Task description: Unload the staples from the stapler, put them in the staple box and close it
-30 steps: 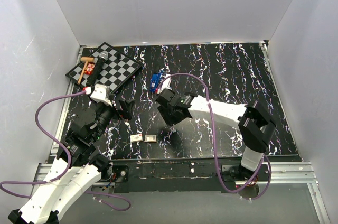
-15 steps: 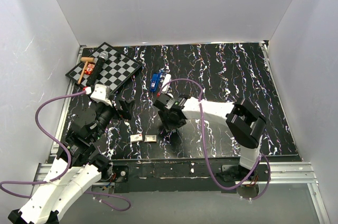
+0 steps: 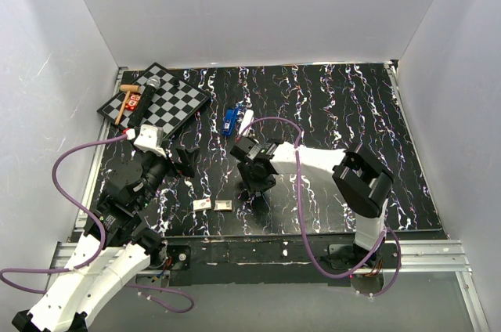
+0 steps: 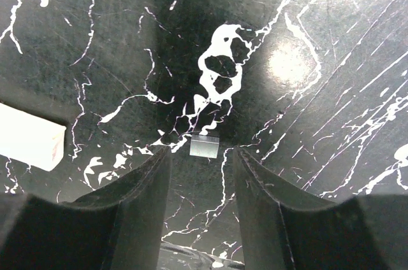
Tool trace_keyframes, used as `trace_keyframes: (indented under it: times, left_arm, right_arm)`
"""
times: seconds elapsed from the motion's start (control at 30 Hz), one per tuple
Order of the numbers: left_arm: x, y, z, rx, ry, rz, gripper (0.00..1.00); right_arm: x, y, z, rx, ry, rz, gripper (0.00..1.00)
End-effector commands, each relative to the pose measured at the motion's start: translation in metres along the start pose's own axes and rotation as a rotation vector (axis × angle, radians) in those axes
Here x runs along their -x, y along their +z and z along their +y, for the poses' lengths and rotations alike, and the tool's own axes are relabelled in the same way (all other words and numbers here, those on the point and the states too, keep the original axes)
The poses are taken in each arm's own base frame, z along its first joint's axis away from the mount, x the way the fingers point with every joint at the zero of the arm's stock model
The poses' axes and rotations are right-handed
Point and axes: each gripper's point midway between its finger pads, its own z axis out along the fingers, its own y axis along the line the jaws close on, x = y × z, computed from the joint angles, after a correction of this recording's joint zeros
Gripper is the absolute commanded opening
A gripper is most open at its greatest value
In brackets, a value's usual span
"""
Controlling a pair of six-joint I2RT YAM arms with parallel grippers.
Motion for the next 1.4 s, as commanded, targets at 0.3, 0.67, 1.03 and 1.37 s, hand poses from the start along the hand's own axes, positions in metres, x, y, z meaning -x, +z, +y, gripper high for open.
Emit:
trace_keyframes:
  times: [0.3, 0.67, 1.03, 1.37]
  left_arm:
    - [0.003, 0.000, 0.005, 0.023, 0.002, -0.016, 0.98]
    - [0.004, -0.001, 0.004, 0.021, 0.000, -0.020, 0.98]
    - [0.004, -0.001, 0.003, 0.016, 0.000, -0.019, 0.98]
    - [0.004, -0.001, 0.003, 0.015, 0.001, -0.019, 0.98]
  right_arm:
    - [-0.006, 0.012, 0.001, 0.021, 0.022, 0.051, 0.45]
    - [-0.006, 0.011, 0.003, 0.027, 0.020, 0.057, 0.28]
    - [0.009, -0.016, 0.001, 0.017, -0.006, -0.014, 0.17]
    - [0.027, -0.055, 0.025, 0.107, -0.165, -0.133, 0.17]
